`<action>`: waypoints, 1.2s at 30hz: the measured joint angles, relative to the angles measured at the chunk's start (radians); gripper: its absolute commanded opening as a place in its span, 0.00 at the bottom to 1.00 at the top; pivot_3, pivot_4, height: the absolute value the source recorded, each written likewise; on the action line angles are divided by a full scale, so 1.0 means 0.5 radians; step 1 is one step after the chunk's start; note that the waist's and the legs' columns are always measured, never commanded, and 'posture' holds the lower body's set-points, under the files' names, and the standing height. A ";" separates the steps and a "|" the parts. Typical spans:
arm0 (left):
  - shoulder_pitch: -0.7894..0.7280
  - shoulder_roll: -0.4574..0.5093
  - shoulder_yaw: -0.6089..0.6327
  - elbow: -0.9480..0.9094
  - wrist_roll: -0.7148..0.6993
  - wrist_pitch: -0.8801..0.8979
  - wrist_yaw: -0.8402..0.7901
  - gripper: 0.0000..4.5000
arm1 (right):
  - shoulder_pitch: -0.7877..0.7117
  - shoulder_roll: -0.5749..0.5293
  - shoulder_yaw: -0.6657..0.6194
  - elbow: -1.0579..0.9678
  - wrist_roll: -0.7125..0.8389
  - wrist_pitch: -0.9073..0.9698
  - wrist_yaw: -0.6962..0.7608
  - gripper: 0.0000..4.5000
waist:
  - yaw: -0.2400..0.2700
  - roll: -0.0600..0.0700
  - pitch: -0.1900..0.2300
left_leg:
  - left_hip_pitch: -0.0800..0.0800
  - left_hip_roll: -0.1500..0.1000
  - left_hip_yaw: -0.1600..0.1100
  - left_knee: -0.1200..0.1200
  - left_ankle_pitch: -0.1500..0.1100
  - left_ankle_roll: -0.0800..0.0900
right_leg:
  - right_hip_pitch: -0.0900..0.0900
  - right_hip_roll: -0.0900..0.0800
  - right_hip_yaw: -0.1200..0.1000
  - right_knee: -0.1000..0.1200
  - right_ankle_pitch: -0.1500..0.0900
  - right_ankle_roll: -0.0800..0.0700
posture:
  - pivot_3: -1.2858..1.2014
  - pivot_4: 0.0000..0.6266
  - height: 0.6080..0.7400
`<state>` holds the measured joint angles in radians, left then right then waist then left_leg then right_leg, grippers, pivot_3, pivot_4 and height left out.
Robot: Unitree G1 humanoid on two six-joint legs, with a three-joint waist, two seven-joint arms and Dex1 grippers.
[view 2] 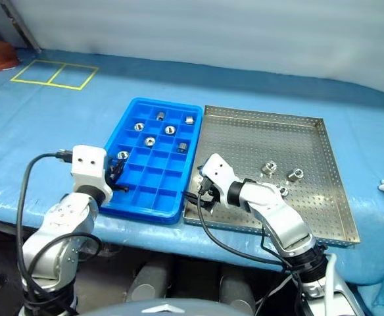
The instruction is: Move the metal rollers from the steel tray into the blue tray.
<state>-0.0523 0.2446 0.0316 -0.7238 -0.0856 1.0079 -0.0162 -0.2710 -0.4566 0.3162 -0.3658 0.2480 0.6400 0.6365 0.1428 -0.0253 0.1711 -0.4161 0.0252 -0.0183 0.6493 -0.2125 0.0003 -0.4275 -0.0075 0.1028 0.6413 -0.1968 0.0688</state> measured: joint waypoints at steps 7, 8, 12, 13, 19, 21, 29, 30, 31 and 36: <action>-0.049 -0.012 -0.033 0.267 0.066 -0.152 0.013 0.20 | 0.033 -0.038 -0.021 -0.036 -0.007 0.008 -0.003 1.00 | 0.029 0.000 0.000 | -0.003 0.001 0.000 -0.004 0.000 -0.001 | -0.003 0.000 -0.003 -0.003 -0.001 -0.002 | 0.66 0.24 1.00; -0.065 -0.011 -0.034 0.299 0.073 -0.173 0.008 0.20 | 0.042 -0.046 -0.025 -0.050 -0.008 0.011 -0.005 1.00 | 0.028 0.000 0.000 | -0.004 0.001 0.000 -0.004 -0.001 -0.001 | -0.003 0.000 -0.003 -0.003 -0.001 -0.003 | 0.65 0.24 1.00; -0.112 -0.012 -0.054 0.368 0.072 -0.241 -0.033 0.20 | 0.072 -0.052 -0.036 -0.079 -0.010 0.044 -0.020 1.00 | 0.023 0.000 0.000 | -0.005 0.001 0.000 -0.004 -0.001 -0.001 | -0.003 -0.001 -0.004 -0.005 -0.001 -0.003 | 0.64 0.24 1.00; -0.125 -0.014 -0.061 0.375 0.069 -0.247 -0.049 0.20 | 0.085 -0.052 -0.040 -0.085 -0.011 0.048 -0.024 1.00 | 0.018 0.000 0.000 | -0.005 0.001 0.000 -0.004 -0.001 -0.001 | -0.003 -0.001 -0.004 -0.006 -0.001 -0.003 | 0.64 0.24 1.00; -0.200 -0.029 -0.075 0.392 0.068 -0.284 -0.088 0.20 | 0.108 -0.062 -0.065 -0.134 -0.012 0.053 -0.059 1.00 | -0.005 0.000 0.000 | -0.005 0.001 0.000 -0.004 -0.001 -0.001 | -0.003 -0.001 -0.004 -0.006 -0.001 -0.002 | 0.63 0.24 1.00; -0.212 -0.037 -0.088 0.441 0.070 -0.291 -0.103 0.20 | 0.124 -0.074 -0.079 -0.149 -0.012 0.058 -0.068 1.00 | -0.020 0.000 0.000 | -0.005 0.001 0.000 -0.004 -0.001 -0.001 | -0.003 -0.001 -0.005 -0.006 -0.001 -0.002 | 0.62 0.24 1.00; -0.211 -0.012 -0.158 0.523 0.075 -0.290 -0.172 0.53 | 0.159 -0.082 -0.098 -0.188 -0.012 0.093 -0.104 1.00 | -0.065 0.000 0.000 | -0.005 0.001 -0.001 -0.004 -0.001 -0.001 | -0.003 -0.002 -0.005 -0.006 -0.001 -0.002 | 0.62 0.24 1.00; -0.211 -0.031 -0.151 0.523 0.070 -0.296 -0.170 0.53 | 0.164 -0.083 -0.098 -0.188 -0.012 0.095 -0.105 1.00 | -0.070 0.000 0.000 | -0.005 0.001 -0.001 -0.004 -0.001 -0.001 | -0.003 -0.002 -0.005 -0.006 -0.001 -0.002 | 0.62 0.24 1.00; -0.212 -0.053 -0.141 0.523 0.066 -0.309 -0.170 0.53 | 0.166 -0.084 -0.098 -0.188 -0.012 0.095 -0.107 1.00 | -0.075 0.000 0.000 | -0.006 0.001 -0.001 -0.004 -0.001 -0.001 | -0.002 -0.002 -0.005 -0.006 -0.001 -0.002 | 0.62 0.24 1.00; -0.223 -0.198 -0.104 0.454 -0.124 -0.635 -0.322 0.53 | 0.166 -0.084 -0.100 -0.188 -0.012 0.096 -0.109 1.00 | -0.087 0.000 0.000 | -0.006 0.001 -0.001 -0.003 -0.001 -0.001 | -0.002 -0.002 -0.006 -0.006 -0.001 -0.003 | 0.62 0.24 1.00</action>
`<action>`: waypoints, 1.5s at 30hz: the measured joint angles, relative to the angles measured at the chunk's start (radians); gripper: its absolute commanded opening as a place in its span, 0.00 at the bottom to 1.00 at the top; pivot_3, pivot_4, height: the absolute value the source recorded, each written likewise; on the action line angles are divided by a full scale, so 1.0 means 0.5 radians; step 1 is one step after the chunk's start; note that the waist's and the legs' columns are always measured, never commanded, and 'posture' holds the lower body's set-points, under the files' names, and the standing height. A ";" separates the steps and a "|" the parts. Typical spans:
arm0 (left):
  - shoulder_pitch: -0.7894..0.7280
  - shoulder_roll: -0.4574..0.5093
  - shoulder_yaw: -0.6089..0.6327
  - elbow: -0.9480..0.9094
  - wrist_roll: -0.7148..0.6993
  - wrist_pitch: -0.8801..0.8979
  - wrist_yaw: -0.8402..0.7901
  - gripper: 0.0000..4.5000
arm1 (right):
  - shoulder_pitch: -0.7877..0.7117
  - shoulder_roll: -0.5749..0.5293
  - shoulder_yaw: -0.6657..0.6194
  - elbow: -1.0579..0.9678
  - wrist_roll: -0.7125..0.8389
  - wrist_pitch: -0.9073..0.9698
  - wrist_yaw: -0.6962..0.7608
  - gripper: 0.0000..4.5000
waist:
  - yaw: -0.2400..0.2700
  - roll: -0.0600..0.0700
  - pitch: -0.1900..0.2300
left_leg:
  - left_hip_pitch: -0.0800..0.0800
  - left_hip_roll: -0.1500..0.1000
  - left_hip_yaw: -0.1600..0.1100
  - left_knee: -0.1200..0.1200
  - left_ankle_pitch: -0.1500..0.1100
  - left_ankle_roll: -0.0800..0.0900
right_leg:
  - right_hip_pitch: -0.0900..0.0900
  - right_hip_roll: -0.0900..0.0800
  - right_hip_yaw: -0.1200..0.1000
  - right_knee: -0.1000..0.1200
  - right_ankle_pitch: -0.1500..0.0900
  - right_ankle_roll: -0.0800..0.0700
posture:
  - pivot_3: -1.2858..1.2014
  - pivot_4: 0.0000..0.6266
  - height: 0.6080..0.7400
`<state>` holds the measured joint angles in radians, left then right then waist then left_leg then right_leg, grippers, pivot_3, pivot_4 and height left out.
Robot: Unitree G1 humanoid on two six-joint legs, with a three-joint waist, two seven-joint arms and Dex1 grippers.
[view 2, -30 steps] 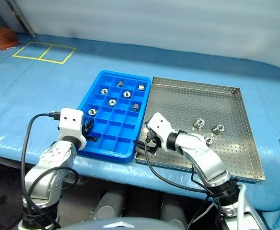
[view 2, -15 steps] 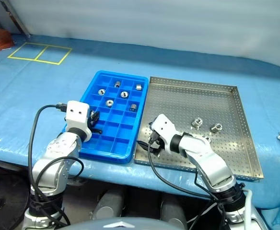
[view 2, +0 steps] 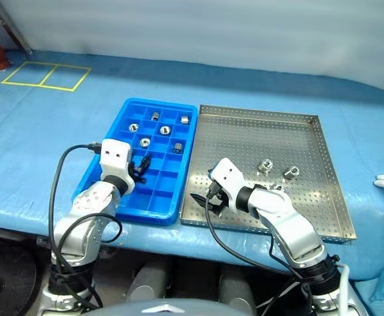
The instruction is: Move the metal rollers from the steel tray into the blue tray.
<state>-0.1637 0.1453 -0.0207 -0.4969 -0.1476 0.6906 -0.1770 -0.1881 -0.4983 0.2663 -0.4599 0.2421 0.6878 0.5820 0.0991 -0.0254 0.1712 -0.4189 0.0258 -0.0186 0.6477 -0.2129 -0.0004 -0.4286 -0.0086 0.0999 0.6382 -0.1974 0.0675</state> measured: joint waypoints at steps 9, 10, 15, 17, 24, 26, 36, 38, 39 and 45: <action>0.104 0.104 -0.158 -0.124 -0.286 -0.199 -0.376 0.53 | -0.007 0.028 -0.084 0.008 -0.048 0.087 -0.155 1.00 | -0.021 0.000 0.000 | 0.001 0.000 0.000 0.001 0.000 0.000 | 0.000 0.001 0.000 0.001 0.000 0.000 | 0.61 0.24 1.00; 0.115 0.157 -0.206 -0.123 -0.280 -0.202 -0.414 0.53 | -0.015 0.052 -0.112 0.019 -0.065 0.119 -0.210 1.00 | -0.025 0.000 0.000 | 0.001 0.000 0.000 0.001 0.000 0.000 | 0.000 0.001 0.000 0.001 0.000 0.000 | 0.61 0.24 1.00; 0.106 0.346 -0.407 -0.106 -0.282 -0.173 -0.610 0.53 | -0.006 0.079 -0.205 0.017 -0.122 0.272 -0.394 1.00 | -0.028 0.001 0.000 | -0.001 0.000 0.000 0.001 0.000 0.000 | -0.001 0.000 0.000 -0.001 0.000 0.000 | 0.61 0.24 1.00; 0.077 0.360 -0.437 -0.087 -0.282 -0.173 -0.648 0.53 | 0.023 0.086 -0.239 0.004 -0.153 0.335 -0.464 1.00 | -0.027 0.001 0.000 | -0.001 0.000 0.000 0.000 0.000 0.000 | -0.001 0.000 0.000 -0.001 0.000 0.000 | 0.57 0.24 1.00; -0.039 0.339 -0.500 0.057 -0.281 -0.211 -0.734 0.53 | 0.057 0.238 -0.460 0.019 -0.280 0.478 -0.784 1.00 | -0.119 0.002 0.000 | -0.001 0.000 0.001 0.001 0.000 0.000 | -0.001 0.000 0.000 -0.001 0.000 0.000 | 0.55 0.24 1.00; -0.054 0.336 -0.524 0.078 -0.277 -0.230 -0.752 0.53 | 0.075 0.291 -0.514 0.040 -0.283 0.479 -0.829 1.00 | -0.147 0.002 -0.001 | -0.001 0.000 0.001 -0.001 0.000 0.000 | -0.001 0.000 0.000 -0.001 0.000 0.000 | 0.54 0.24 1.00; -0.096 0.328 -0.573 0.141 -0.259 -0.310 -0.783 0.53 | -0.021 0.538 -0.730 0.252 -0.259 0.390 -0.969 1.00 | -0.243 0.005 -0.002 | 0.005 0.000 0.001 0.001 0.000 0.001 | 0.001 0.001 0.002 0.008 0.000 0.000 | 0.55 0.24 1.00; -0.095 0.328 -0.574 0.141 -0.258 -0.310 -0.782 0.53 | -0.035 0.538 -0.730 0.276 -0.267 0.388 -0.982 1.00 | -0.242 0.006 -0.002 | 0.005 0.000 0.001 0.001 0.000 0.001 | 0.001 0.001 0.002 0.008 -0.001 -0.001 | 0.55 0.24 1.00; -0.094 0.328 -0.573 0.141 -0.258 -0.310 -0.780 0.53 | -0.035 0.538 -0.728 0.280 -0.269 0.390 -0.983 1.00 | -0.241 0.006 -0.002 | 0.004 0.000 0.001 0.000 0.000 0.001 | 0.001 0.001 0.002 0.008 -0.001 -0.001 | 0.55 0.24 1.00; -0.087 0.329 -0.571 0.141 -0.256 -0.310 -0.765 0.53 | -0.019 0.518 -0.723 0.271 -0.268 0.424 -0.954 1.00 | -0.237 0.007 -0.002 | 0.004 0.000 0.001 0.000 0.000 0.001 | 0.001 0.001 0.002 0.008 -0.001 -0.001 | 0.56 0.24 1.00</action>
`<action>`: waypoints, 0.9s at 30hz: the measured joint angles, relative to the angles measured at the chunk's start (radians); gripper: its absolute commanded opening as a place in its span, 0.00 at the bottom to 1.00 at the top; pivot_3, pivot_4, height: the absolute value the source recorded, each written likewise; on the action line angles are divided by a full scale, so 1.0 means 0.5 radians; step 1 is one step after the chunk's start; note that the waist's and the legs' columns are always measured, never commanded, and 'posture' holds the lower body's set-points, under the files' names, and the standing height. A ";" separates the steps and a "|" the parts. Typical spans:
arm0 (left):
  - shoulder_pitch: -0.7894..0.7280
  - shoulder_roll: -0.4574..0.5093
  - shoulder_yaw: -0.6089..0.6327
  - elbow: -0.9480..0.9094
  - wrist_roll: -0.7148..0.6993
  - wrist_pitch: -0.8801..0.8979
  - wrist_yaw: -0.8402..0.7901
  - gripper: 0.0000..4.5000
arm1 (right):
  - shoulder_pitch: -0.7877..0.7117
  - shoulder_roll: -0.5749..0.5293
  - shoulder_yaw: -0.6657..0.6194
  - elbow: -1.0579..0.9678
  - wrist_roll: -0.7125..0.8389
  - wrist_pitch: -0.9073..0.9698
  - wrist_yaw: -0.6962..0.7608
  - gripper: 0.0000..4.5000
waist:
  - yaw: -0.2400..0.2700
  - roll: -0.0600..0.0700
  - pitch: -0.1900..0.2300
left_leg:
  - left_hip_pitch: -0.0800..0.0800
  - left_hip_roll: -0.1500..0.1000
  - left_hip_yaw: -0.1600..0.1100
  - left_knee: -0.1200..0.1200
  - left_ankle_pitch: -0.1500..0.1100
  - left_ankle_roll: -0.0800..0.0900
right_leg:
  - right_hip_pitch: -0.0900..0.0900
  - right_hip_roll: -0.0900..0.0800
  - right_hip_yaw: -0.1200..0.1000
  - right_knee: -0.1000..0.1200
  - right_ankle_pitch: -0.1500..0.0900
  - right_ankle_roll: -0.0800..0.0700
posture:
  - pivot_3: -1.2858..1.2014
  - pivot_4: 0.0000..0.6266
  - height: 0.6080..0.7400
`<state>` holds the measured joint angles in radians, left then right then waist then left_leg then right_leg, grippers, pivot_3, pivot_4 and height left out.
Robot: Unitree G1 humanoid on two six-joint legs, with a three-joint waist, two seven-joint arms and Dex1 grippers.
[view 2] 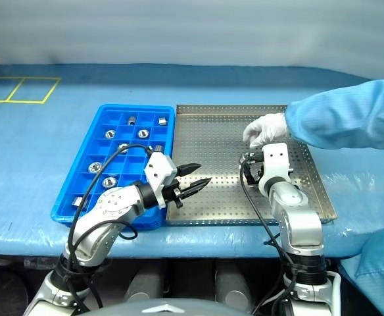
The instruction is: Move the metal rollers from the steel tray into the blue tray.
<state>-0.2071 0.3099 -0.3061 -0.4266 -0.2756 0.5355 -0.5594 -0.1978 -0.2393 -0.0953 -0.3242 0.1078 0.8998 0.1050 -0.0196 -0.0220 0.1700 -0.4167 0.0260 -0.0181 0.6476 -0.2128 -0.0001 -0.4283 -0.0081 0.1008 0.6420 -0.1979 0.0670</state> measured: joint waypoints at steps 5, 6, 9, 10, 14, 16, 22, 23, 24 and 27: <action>0.003 -0.004 0.000 0.000 0.002 0.000 0.015 0.53 | 0.039 -0.002 0.005 -0.023 0.005 0.024 0.012 1.00 | -0.003 0.001 0.000 | 0.000 0.000 0.000 0.000 0.000 0.000 | 0.000 0.000 0.000 0.000 0.000 0.000 | 0.56 0.24 1.00; 0.003 -0.006 0.000 0.000 0.003 0.000 0.017 0.53 | 0.038 -0.001 0.006 -0.025 0.006 0.032 0.012 1.00 | -0.002 0.001 0.000 | 0.000 0.000 0.000 0.000 0.000 0.000 | 0.000 0.000 0.000 0.000 0.000 0.000 | 0.55 0.24 1.00; 0.003 -0.006 0.000 0.001 0.004 0.000 0.023 0.53 | 0.038 -0.001 0.009 -0.027 0.008 0.039 0.012 1.00 | -0.003 0.001 0.000 | 0.000 0.000 0.000 0.000 0.000 0.000 | 0.000 0.000 0.000 0.000 0.000 0.000 | 0.55 0.24 1.00; 0.002 -0.006 0.000 0.001 0.004 0.000 0.024 0.53 | 0.039 -0.001 0.009 -0.032 0.008 0.040 0.012 1.00 | -0.003 0.001 0.000 | 0.000 0.000 0.000 0.000 0.000 0.000 | 0.000 0.000 0.000 0.000 0.000 0.000 | 0.55 0.24 1.00; 0.000 0.001 0.000 0.012 0.005 0.000 0.026 0.53 | 0.039 -0.002 0.016 -0.062 0.030 0.042 0.048 1.00 | -0.004 0.001 0.000 | 0.000 0.000 0.000 0.000 0.000 0.000 | 0.000 0.000 0.000 0.000 0.000 0.000 | 0.55 0.24 1.00; 0.000 0.016 0.012 0.014 0.023 0.000 0.043 0.53 | 0.043 -0.015 0.042 -0.089 0.043 0.045 0.091 1.00 | -0.006 0.001 0.000 | 0.000 0.000 0.000 0.000 0.000 0.000 | 0.000 0.000 0.000 0.000 0.000 0.000 | 0.55 0.24 1.00; 0.006 0.022 0.088 0.035 0.105 0.082 0.198 0.53 | 0.053 -0.049 0.100 -0.136 0.063 0.050 0.159 1.00 | -0.003 0.001 0.000 | 0.000 0.000 0.000 0.000 0.000 0.000 | 0.000 0.000 0.000 0.000 0.000 0.000 | 0.56 0.24 1.00; 0.013 0.029 0.102 0.037 0.121 0.099 0.212 0.53 | 0.051 -0.050 0.100 -0.139 0.063 0.049 0.160 1.00 | -0.004 0.001 0.000 | 0.000 0.000 0.000 0.000 0.000 0.000 | 0.000 0.000 0.000 0.000 0.000 0.000 | 0.56 0.24 1.00; 0.019 0.029 0.116 0.037 0.125 0.107 0.228 0.53 | 0.049 -0.050 0.102 -0.139 0.066 0.049 0.165 1.00 | -0.003 0.001 0.000 | 0.000 0.000 0.000 0.000 0.000 0.000 | 0.000 0.000 0.000 0.000 0.000 0.000 | 0.56 0.24 1.00; 0.022 0.013 0.174 0.037 0.141 0.134 0.295 0.53 | 0.022 -0.054 0.143 -0.147 0.086 0.049 0.218 1.00 | -0.002 0.001 0.000 | 0.000 0.000 0.000 0.000 0.000 0.000 | 0.000 0.000 0.000 0.000 0.000 0.000 | 0.56 0.24 1.00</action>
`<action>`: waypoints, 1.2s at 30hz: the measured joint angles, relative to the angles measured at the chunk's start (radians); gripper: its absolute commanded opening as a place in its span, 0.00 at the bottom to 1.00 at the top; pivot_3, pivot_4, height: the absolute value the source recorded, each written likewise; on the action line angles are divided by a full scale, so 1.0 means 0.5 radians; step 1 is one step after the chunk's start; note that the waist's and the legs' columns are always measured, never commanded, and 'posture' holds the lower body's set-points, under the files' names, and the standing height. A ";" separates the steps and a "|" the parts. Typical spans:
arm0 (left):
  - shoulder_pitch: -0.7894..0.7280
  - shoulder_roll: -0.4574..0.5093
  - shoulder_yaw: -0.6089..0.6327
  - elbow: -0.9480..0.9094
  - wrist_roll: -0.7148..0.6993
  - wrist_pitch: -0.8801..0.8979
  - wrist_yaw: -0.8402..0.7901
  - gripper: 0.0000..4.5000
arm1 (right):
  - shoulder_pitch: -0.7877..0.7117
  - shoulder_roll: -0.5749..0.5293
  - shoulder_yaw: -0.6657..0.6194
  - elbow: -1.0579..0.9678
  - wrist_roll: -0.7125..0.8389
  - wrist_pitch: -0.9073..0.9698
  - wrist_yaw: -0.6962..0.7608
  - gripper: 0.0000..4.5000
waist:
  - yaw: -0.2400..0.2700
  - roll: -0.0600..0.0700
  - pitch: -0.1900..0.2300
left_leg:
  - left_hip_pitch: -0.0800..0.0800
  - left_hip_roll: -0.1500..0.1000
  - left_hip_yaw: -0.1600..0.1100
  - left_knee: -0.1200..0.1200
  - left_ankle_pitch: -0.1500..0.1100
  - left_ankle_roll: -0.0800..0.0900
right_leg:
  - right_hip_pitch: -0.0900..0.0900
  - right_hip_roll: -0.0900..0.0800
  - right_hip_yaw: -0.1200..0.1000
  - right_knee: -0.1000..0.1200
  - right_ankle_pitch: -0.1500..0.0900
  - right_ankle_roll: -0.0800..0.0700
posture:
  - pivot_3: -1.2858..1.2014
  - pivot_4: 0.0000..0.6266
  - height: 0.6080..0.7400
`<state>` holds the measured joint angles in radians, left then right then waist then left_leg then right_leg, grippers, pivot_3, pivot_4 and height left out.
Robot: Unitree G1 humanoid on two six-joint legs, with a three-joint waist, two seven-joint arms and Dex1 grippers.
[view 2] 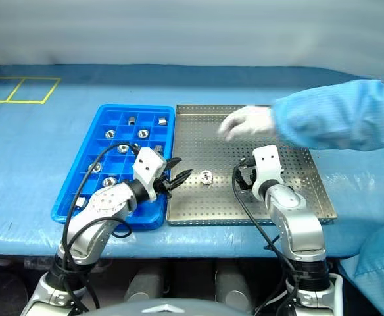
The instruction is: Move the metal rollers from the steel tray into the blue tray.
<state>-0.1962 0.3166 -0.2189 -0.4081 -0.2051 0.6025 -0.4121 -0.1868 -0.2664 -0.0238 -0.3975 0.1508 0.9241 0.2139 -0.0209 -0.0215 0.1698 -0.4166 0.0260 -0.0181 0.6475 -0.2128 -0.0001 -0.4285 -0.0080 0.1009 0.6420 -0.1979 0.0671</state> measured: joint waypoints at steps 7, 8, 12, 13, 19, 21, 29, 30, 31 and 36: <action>-0.013 -0.041 0.080 0.000 0.022 0.012 0.131 0.53 | -0.029 -0.007 0.183 -0.019 0.034 -0.010 0.099 1.00 | 0.017 0.000 0.000 | 0.000 0.000 0.000 0.000 0.000 0.000 | 0.000 0.000 0.000 0.000 0.000 0.000 | 0.57 0.24 1.00; -0.013 -0.041 0.080 0.000 0.022 0.014 0.133 0.53 | -0.032 0.000 0.195 -0.017 0.033 -0.014 0.098 1.00 | 0.019 0.000 0.000 | 0.000 0.000 0.000 0.000 0.000 0.000 | 0.000 0.000 0.000 0.000 0.000 0.000 | 0.57 0.24 1.00; -0.011 -0.037 0.080 0.000 0.022 0.019 0.138 0.53 | -0.046 0.022 0.242 0.011 0.033 -0.048 0.099 1.00 | 0.021 0.000 0.000 | 0.000 0.000 0.000 0.000 0.000 0.000 | 0.000 0.000 0.000 -0.001 0.000 0.000 | 0.57 0.24 1.00; -0.010 -0.037 0.080 0.000 0.022 0.027 0.139 0.53 | -0.048 0.032 0.251 0.032 0.033 -0.057 0.098 1.00 | 0.020 0.000 0.000 | 0.000 0.000 0.000 0.000 0.000 0.000 | 0.000 0.000 0.000 -0.001 0.000 0.000 | 0.57 0.24 1.00; 0.022 -0.034 0.077 0.000 0.022 0.052 0.148 0.53 | -0.087 0.104 0.299 0.201 0.023 -0.124 0.094 1.00 | 0.019 0.000 0.000 | 0.000 0.000 0.000 0.000 0.000 0.000 | 0.000 0.001 0.000 0.000 0.000 0.000 | 0.57 0.24 1.00; 0.022 -0.034 0.077 0.000 0.022 0.053 0.152 0.53 | -0.098 0.129 0.339 0.235 0.023 -0.139 0.099 1.00 | 0.020 0.000 0.000 | 0.000 0.000 0.000 0.000 0.000 0.000 | 0.000 0.001 0.000 0.000 0.000 0.000 | 0.58 0.24 1.00; 0.036 -0.019 0.078 -0.006 0.022 0.087 0.168 0.53 | -0.164 0.165 0.406 0.313 0.024 -0.188 0.108 1.00 | 0.023 0.000 0.000 | 0.000 0.000 0.000 -0.001 0.000 0.000 | 0.000 0.000 0.000 -0.001 0.000 0.000 | 0.58 0.24 1.00; 0.040 -0.017 0.078 -0.006 0.022 0.091 0.168 0.53 | -0.167 0.164 0.408 0.314 0.024 -0.191 0.112 1.00 | 0.023 0.000 0.000 | 0.000 0.000 -0.001 -0.001 0.000 0.000 | 0.000 0.000 0.000 -0.001 0.000 0.000 | 0.58 0.24 1.00; 0.045 -0.012 0.078 -0.007 0.022 0.094 0.168 0.53 | -0.172 0.165 0.410 0.314 0.024 -0.193 0.118 1.00 | 0.023 0.000 0.000 | 0.000 0.000 -0.001 -0.001 0.000 0.000 | 0.000 0.000 -0.001 0.000 0.000 0.000 | 0.58 0.24 1.00; 0.047 -0.002 0.079 -0.010 0.021 0.098 0.170 0.53 | -0.223 0.167 0.424 0.291 0.025 -0.196 0.143 1.00 | 0.024 0.000 0.000 | 0.000 0.000 -0.001 -0.001 0.000 0.000 | 0.000 0.000 -0.001 0.000 0.000 0.000 | 0.58 0.24 1.00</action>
<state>-0.1728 0.3155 -0.1794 -0.4132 -0.1947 0.6515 -0.3270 -0.2984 -0.1829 0.1882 -0.2522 0.1635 0.8261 0.2854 -0.0090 -0.0215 0.1698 -0.4167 0.0261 -0.0185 0.6470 -0.2128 -0.0001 -0.4287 -0.0078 0.1007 0.6418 -0.1979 0.0670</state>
